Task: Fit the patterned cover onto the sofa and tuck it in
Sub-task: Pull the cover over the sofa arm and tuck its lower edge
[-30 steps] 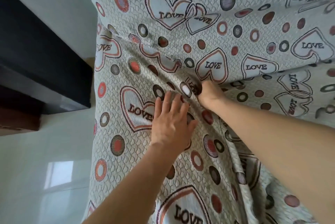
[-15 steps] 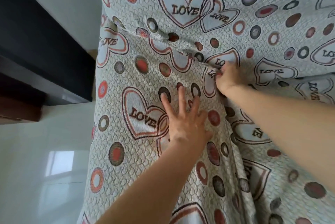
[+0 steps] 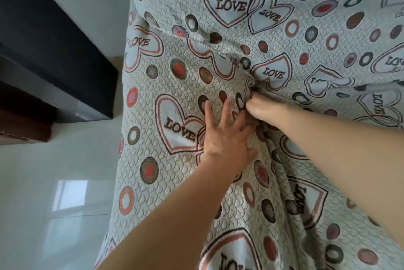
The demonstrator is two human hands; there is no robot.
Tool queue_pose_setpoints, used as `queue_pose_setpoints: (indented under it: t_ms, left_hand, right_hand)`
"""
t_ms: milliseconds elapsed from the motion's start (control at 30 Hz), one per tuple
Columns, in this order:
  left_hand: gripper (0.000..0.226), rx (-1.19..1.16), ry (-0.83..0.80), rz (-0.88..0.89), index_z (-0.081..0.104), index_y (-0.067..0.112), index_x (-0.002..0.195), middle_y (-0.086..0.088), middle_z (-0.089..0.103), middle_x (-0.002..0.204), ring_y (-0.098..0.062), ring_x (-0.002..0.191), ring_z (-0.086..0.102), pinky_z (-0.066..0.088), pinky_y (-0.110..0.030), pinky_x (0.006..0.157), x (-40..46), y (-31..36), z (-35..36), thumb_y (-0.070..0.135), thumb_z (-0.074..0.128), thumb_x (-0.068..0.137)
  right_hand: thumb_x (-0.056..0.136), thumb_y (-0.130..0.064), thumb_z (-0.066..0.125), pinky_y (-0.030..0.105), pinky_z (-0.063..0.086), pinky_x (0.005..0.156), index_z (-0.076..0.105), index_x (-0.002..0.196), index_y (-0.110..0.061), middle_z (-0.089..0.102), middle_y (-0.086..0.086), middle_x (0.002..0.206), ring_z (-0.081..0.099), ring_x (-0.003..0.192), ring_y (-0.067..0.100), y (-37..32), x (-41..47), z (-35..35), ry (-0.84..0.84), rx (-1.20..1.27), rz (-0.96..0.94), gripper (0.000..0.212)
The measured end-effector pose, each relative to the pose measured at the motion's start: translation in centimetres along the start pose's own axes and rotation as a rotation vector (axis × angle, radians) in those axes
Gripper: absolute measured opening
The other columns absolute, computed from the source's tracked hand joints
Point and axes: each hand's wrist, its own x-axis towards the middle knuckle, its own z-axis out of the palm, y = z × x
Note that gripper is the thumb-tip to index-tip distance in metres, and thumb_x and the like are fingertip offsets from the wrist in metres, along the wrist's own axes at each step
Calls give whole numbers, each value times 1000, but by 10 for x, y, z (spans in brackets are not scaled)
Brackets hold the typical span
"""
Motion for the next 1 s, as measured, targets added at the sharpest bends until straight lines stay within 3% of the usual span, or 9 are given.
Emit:
queue_pose_setpoints:
  t_ms: [167, 433, 633, 733, 867, 933, 1000]
  left_hand:
    - [67, -100, 42, 39, 7, 34, 152, 6, -15, 160, -22, 143, -27, -14, -58, 112, -38, -12, 9, 65, 19, 94]
    - [77, -220, 160, 113, 1, 41, 150, 11, -17, 158, -15, 142, -26, -12, -49, 116, -128, -29, 40, 75, 28, 86]
    - [97, -325, 223, 225, 2, 44, 149, 16, -14, 159, -11, 143, -24, -12, -46, 117, -214, -41, 69, 82, 47, 72]
    - [105, -336, 212, 269, -5, 45, 148, 18, -16, 158, -9, 142, -26, -12, -46, 118, -252, -48, 85, 83, 50, 68]
    - [98, -369, 264, 259, 3, 42, 151, 17, -10, 159, -7, 143, -23, -2, -45, 119, -285, -50, 108, 80, 47, 72]
    - [90, -401, 307, 255, 7, 43, 150, 17, -6, 159, -8, 145, -18, 2, -45, 120, -292, -50, 115, 77, 45, 76]
    - [83, -454, 316, 259, 12, 44, 149, 17, 0, 159, -9, 146, -12, 5, -44, 120, -298, -47, 115, 73, 48, 79]
  right_hand:
    - [102, -36, 28, 33, 25, 110, 19, 151, -19, 27, 12, 154, 30, 138, 31, 8, -40, 19, 79, 7, 23, 53]
    - [101, -37, 29, 37, 25, 113, 29, 148, -15, 28, 14, 154, 30, 138, 33, 9, -135, 43, 140, -115, -40, 52]
    - [95, -55, 38, 33, 20, 113, 15, 153, -22, 17, 6, 159, 21, 144, 27, 13, -225, 69, 104, -124, 11, 70]
    - [89, -58, 47, 37, 27, 113, 19, 152, -21, 23, 9, 157, 27, 141, 29, 17, -256, 85, 139, -28, 42, 78]
    - [89, -61, 48, 36, 30, 110, 25, 150, -22, 29, 11, 153, 32, 137, 32, 19, -301, 105, 224, -80, 45, 76]
    - [91, -51, 52, 32, 37, 100, 38, 143, -17, 50, 7, 136, 46, 126, 28, 20, -317, 116, 287, -21, 1, 64]
    - [92, -41, 55, 31, 45, 89, 50, 131, -14, 59, 3, 116, 57, 110, 28, 24, -327, 128, 354, 31, -36, 48]
